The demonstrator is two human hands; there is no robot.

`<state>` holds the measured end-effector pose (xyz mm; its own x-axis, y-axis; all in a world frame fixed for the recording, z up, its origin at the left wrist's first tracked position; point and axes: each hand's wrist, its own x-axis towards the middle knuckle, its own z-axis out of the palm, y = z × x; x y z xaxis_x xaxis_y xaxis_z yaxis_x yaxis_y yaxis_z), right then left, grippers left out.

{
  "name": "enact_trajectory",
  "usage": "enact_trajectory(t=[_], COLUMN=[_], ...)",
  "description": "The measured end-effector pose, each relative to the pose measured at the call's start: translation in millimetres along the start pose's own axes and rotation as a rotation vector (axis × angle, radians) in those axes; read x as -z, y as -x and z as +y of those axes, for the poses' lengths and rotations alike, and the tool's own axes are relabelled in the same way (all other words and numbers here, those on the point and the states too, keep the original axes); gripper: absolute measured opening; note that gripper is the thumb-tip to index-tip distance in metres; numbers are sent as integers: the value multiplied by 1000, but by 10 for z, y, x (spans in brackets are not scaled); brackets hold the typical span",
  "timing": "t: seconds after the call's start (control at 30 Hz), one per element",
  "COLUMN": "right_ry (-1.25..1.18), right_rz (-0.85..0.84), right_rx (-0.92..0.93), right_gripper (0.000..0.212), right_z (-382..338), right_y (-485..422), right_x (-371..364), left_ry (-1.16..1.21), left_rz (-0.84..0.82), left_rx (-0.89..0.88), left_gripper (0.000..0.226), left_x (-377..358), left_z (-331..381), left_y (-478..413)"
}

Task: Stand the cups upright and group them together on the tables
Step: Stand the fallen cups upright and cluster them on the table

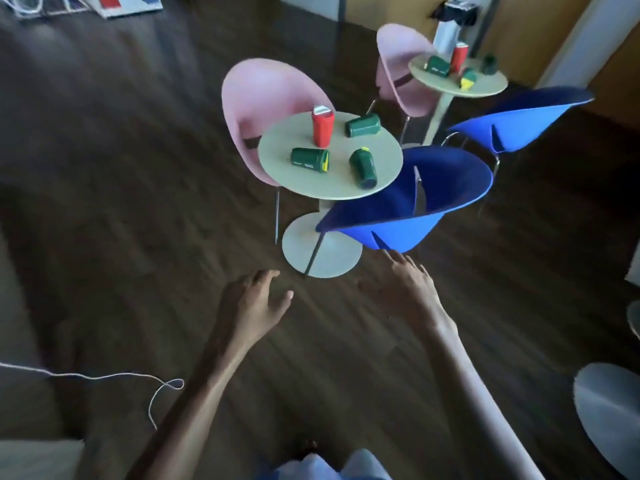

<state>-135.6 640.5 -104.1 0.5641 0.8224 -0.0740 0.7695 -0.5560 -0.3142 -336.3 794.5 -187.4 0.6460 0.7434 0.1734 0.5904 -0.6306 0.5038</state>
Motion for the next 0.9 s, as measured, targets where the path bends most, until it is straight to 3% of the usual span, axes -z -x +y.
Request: enact_trajectory(t=[0.27,0.6,0.73,0.9], right_ry=[-21,-78,-50,-217], right_rz=[-24,-26,-43,-108], right_rx=[12,113,165,155], right_gripper=[59,57,54,51], right_z=[-78,243,293,373], right_y=[-1144,-3122,-3857,-4582], right_x=[-177,-73,-46,-305], left_ry=[-83,-48,-65,-45], left_rz=[10,11,49,-20], left_rx=[19,34,-42,-67], left_gripper=[57,58,51,51], left_x=[-96,-533,-613,-820], left_z=[-243,-307,-333,-540], left_y=[-947,-2914,-3548,-4125])
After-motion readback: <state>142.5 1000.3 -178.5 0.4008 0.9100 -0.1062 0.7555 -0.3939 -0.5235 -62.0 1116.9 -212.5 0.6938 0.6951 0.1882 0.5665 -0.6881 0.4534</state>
